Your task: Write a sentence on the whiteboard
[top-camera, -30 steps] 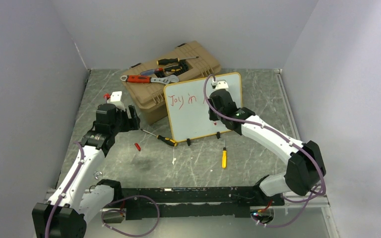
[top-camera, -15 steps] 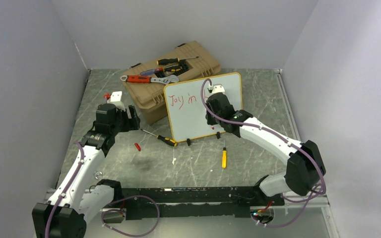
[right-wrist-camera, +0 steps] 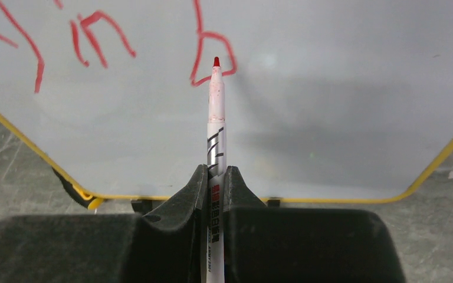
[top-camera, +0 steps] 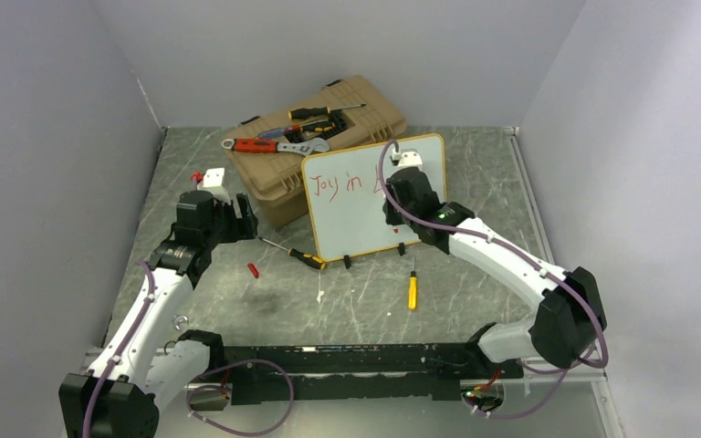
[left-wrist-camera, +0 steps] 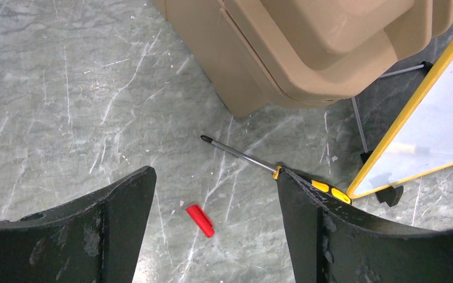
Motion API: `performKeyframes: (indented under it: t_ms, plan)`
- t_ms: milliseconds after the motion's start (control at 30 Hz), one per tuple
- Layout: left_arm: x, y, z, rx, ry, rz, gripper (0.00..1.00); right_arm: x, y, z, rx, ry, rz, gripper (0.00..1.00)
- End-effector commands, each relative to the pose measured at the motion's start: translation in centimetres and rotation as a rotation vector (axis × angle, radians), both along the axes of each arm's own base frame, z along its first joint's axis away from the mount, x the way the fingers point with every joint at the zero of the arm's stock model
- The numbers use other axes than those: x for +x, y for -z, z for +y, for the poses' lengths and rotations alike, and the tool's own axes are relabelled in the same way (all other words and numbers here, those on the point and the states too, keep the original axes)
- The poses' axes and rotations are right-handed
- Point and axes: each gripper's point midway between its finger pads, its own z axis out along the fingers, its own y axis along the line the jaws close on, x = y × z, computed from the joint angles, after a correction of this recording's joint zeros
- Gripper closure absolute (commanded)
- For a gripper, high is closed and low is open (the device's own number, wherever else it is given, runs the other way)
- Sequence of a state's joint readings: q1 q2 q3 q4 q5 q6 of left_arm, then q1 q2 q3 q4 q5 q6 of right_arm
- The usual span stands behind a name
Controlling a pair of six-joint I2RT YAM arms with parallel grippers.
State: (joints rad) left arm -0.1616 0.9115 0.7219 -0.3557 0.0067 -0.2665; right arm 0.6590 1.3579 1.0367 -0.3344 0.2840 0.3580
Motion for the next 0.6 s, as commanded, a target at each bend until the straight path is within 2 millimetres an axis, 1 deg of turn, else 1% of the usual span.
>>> performKeyframes:
  t_ms: [0, 133, 300, 567]
  plan:
    - [0.3, -0.8, -0.4, -0.007, 0.019, -0.04, 0.19, 1.9, -3.0, -1.4, 0.03, 0.052, -0.091, 1.0]
    - [0.3, -0.8, -0.3, -0.005, 0.017, -0.042, 0.19, 2.5, -2.7, -1.7, 0.028, 0.048, -0.087, 1.0]
    - [0.4, -0.7, -0.4, -0.003, 0.017, -0.037, 0.19, 2.7, -2.5, -1.3, 0.034, 0.027, -0.082, 1.0]
    - [0.4, -0.5, -0.3, -0.002, 0.016, -0.034, 0.19, 2.7, -1.2, -1.5, 0.019, 0.029, -0.05, 1.0]
